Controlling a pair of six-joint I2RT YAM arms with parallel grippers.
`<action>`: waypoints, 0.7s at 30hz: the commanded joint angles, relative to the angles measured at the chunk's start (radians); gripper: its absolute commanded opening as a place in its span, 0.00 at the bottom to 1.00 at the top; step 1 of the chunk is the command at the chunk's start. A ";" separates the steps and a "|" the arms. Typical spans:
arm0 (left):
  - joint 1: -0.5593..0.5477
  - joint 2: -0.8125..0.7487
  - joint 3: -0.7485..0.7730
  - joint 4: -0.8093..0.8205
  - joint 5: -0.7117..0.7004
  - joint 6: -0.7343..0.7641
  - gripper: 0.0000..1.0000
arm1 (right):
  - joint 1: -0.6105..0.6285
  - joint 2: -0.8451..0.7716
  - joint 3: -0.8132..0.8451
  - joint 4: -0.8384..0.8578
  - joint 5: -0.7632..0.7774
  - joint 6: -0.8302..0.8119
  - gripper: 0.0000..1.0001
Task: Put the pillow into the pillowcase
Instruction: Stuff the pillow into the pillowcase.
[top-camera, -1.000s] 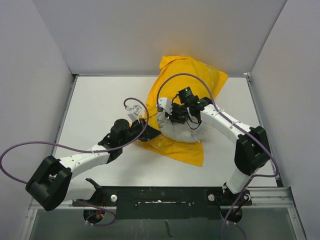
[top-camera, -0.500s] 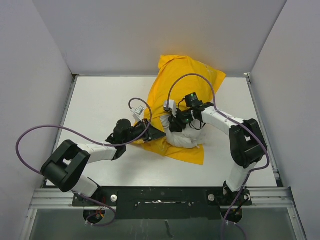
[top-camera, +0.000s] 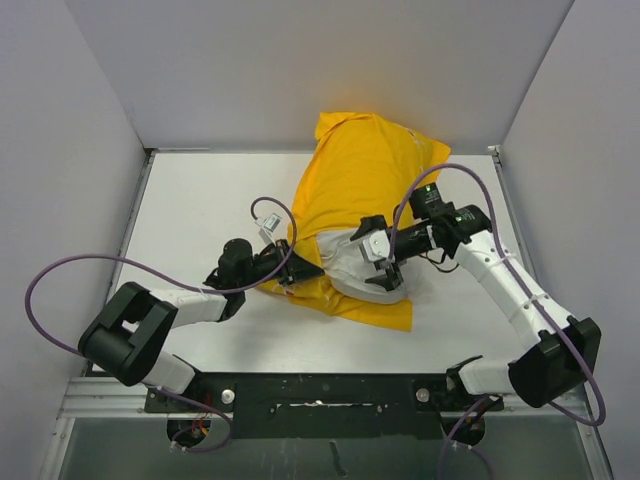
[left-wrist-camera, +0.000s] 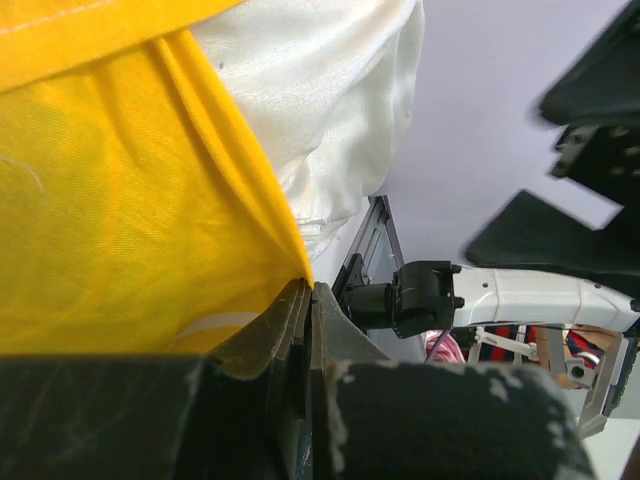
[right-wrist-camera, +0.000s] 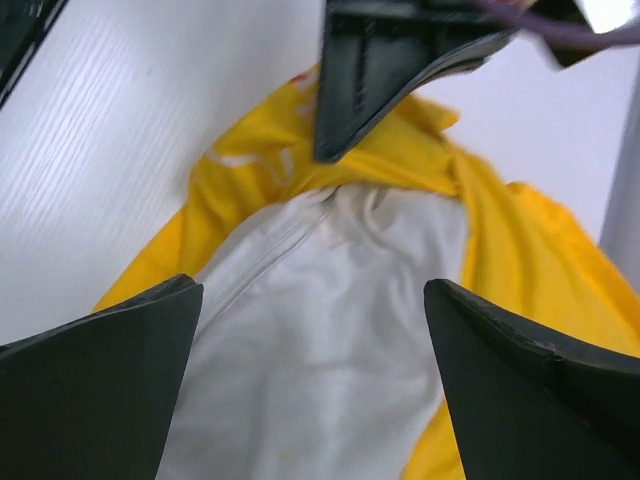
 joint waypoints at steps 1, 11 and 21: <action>0.002 -0.060 0.033 0.078 0.068 0.016 0.00 | 0.007 -0.024 -0.159 -0.041 0.248 -0.294 1.00; -0.045 0.005 0.143 0.052 0.140 0.032 0.00 | 0.076 0.095 -0.358 0.780 0.678 0.079 0.36; -0.145 0.179 0.435 -0.024 0.207 0.071 0.00 | -0.007 -0.110 -0.313 0.709 0.373 0.709 0.00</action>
